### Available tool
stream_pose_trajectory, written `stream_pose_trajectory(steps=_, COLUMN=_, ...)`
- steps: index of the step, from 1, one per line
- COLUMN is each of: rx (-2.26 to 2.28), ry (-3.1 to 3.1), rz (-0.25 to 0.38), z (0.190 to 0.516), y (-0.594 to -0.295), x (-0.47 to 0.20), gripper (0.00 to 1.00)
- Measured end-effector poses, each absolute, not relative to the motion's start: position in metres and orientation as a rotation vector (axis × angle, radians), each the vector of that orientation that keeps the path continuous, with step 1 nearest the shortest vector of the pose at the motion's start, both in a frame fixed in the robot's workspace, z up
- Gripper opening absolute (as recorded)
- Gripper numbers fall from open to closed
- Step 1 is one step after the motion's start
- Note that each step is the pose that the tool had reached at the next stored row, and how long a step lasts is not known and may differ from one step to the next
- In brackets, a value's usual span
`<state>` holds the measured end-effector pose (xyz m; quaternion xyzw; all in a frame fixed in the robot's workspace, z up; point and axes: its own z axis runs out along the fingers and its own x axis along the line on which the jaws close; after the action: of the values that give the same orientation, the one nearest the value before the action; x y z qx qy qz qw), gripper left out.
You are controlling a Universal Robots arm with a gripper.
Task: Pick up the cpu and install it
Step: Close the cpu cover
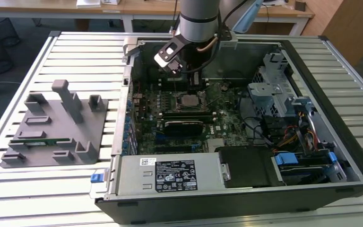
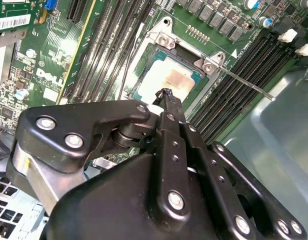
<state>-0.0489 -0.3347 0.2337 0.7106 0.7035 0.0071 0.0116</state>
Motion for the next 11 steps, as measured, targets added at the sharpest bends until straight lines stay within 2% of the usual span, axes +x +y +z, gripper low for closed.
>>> stream_pose_trajectory(steps=11, rx=2.216, ry=2.194, rz=0.023, z=0.25, y=-0.335, x=-0.049, gripper=0.11)
